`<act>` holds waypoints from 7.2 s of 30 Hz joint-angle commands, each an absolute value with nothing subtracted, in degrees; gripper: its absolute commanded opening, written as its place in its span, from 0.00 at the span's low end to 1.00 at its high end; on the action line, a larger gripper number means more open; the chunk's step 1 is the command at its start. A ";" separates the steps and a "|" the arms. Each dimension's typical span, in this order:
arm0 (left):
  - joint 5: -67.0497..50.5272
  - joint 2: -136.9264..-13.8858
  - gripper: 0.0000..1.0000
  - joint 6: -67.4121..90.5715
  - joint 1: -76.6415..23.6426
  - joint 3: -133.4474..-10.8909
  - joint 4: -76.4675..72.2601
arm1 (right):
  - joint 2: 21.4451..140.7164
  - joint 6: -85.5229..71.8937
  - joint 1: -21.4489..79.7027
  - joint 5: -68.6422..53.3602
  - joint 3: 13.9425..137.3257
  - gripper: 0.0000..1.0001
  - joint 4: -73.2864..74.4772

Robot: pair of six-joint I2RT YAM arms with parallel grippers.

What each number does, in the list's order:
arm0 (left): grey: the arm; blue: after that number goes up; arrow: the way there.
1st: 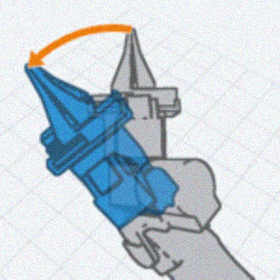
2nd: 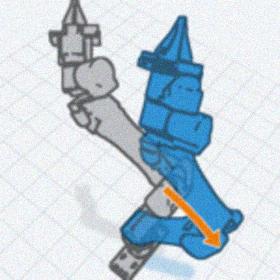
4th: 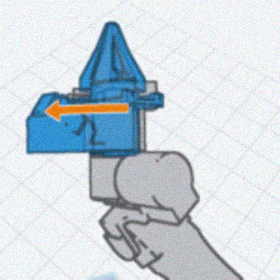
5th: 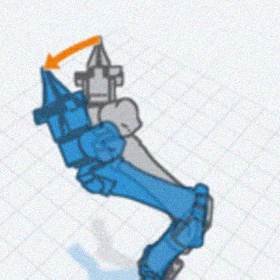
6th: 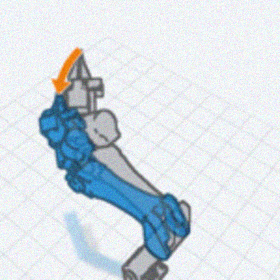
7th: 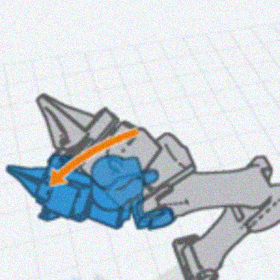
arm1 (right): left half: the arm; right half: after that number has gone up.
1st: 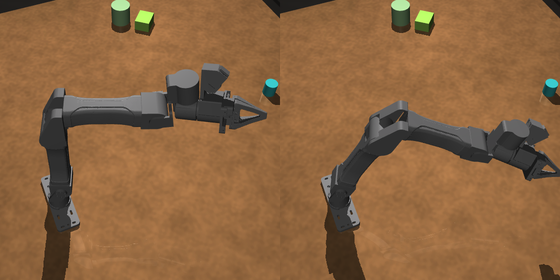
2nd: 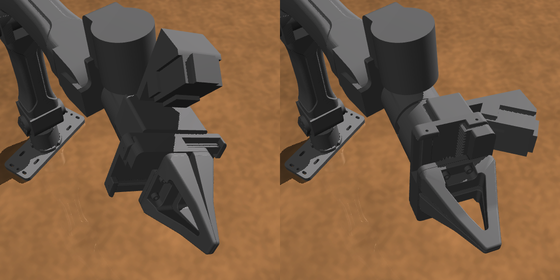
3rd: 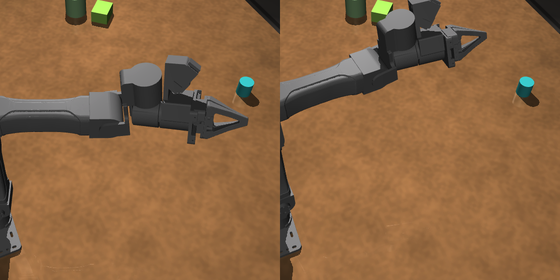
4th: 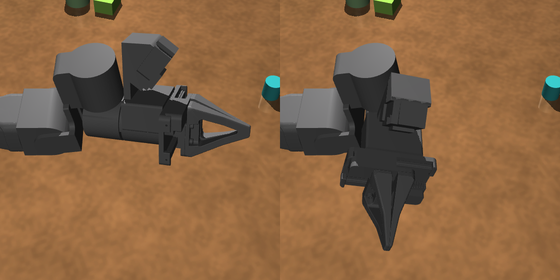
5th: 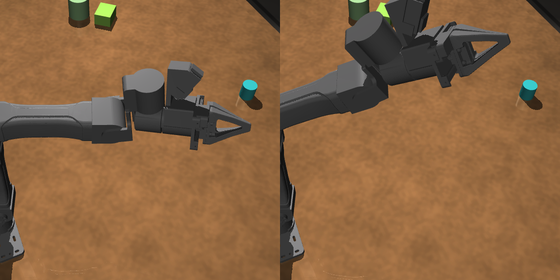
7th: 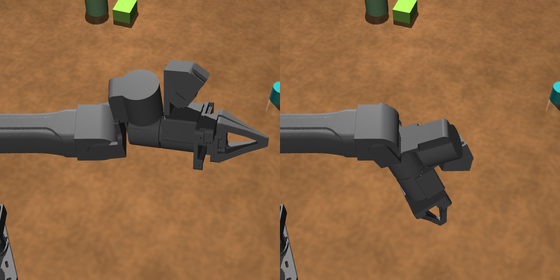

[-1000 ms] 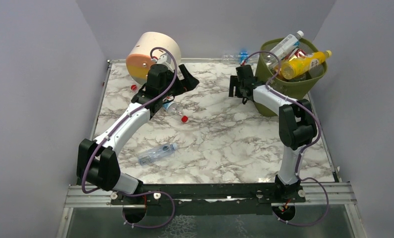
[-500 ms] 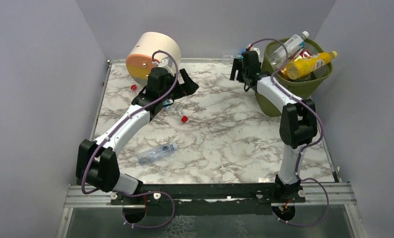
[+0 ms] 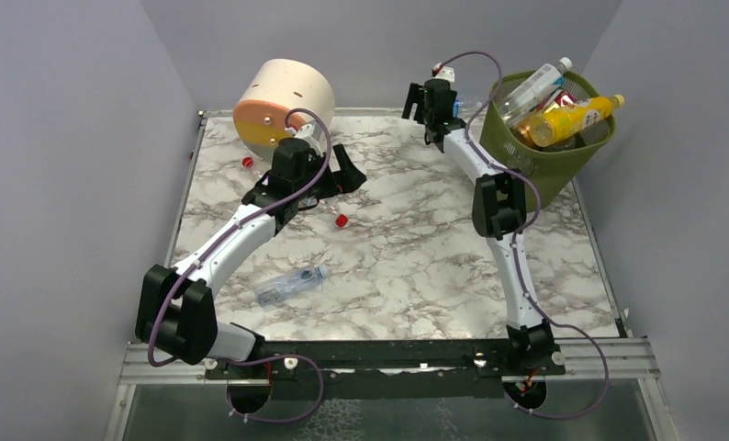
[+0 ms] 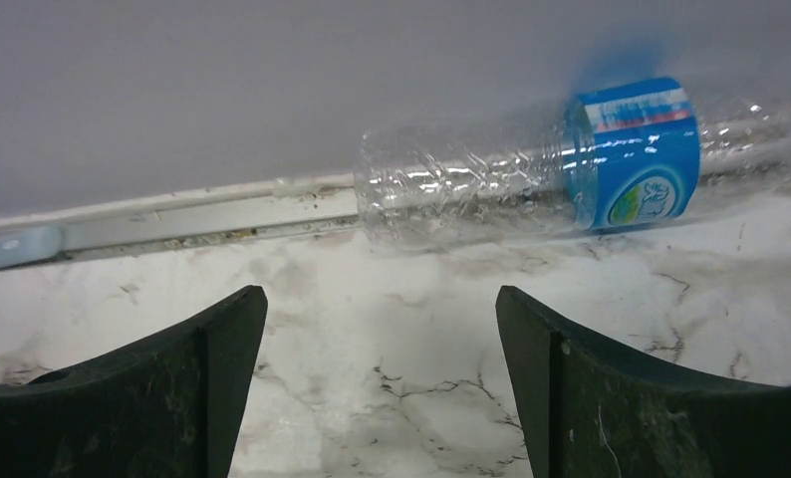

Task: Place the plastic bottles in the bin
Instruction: Adjust the trash bin at the center of the board, then adjust the plastic bottle at the center of the board.

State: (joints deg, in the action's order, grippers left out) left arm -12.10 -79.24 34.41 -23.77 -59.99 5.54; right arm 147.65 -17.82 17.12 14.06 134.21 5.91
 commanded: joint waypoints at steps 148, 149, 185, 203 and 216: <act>-7.87 -71.34 0.99 35.47 -31.97 -47.32 0.58 | 116.45 -11.15 20.98 14.58 91.35 0.94 -6.01; -7.56 -70.77 0.99 35.43 -32.07 -47.37 1.26 | 119.39 -11.13 20.93 15.07 95.12 0.95 -3.85; 6.53 -58.95 0.99 40.55 -48.76 -48.78 14.47 | 78.71 -12.64 20.69 14.54 66.19 0.95 22.62; 5.34 -58.75 0.99 39.04 -49.10 -49.90 15.65 | 88.24 -12.42 20.66 29.85 60.39 0.96 22.16; 5.55 -58.43 0.99 38.28 -49.13 -51.97 17.79 | 100.41 -11.88 17.89 30.23 62.22 0.97 15.96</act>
State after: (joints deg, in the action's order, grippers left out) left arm 4.80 -59.88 39.38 -48.84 -49.47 16.38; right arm 97.34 -11.90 18.98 30.06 60.03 19.35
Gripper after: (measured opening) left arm 0.989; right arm 0.966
